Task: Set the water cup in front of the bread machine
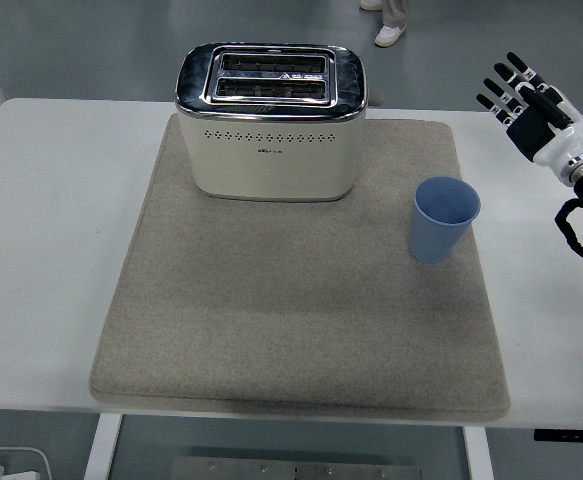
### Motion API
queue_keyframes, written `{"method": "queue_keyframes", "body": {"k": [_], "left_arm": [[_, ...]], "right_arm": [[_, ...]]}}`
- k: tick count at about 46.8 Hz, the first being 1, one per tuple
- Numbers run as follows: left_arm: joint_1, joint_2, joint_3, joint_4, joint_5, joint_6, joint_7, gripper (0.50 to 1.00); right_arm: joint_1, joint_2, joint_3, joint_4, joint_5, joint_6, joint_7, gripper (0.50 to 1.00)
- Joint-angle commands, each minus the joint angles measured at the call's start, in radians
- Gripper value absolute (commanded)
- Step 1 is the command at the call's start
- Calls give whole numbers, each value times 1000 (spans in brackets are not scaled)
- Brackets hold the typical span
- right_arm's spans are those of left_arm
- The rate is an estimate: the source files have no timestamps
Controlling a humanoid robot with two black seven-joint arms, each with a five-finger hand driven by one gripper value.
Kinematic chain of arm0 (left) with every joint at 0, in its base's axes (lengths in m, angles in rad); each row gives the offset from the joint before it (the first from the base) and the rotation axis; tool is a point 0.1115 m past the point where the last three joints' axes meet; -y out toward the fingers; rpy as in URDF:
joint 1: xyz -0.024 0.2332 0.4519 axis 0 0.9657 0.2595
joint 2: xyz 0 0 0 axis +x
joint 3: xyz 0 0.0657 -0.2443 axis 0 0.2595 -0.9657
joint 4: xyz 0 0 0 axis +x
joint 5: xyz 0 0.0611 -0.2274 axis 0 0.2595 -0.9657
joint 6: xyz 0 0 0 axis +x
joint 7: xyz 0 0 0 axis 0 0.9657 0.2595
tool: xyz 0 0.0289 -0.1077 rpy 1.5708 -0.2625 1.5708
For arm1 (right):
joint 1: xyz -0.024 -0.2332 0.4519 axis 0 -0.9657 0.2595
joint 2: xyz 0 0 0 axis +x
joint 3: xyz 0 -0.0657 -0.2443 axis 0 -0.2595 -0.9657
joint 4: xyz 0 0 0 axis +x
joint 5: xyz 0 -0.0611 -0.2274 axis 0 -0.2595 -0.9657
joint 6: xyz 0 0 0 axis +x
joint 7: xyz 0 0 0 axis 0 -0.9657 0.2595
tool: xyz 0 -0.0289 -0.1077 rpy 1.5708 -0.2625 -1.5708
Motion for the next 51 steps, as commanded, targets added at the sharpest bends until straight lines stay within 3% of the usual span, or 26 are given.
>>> {"method": "queue_keyframes", "body": {"k": [1,17,35,51], "left_arm": [[1,0,-1,-1,0,0,-1,1000],[-1,0,1,-4,0,-1,-1,1000],[-1,0,1,2,0,0,0,1000],[1,0,1,0,0,0,0,1000]], "right_arm": [[0,0,0,0,1,8,0,930],[-2,-5,-2,0,-1,48,0,930],[-35,-49,-6,-3,-2,203,0,930],[-58,-92,-12,-3,-7,296,-2,930]]}}
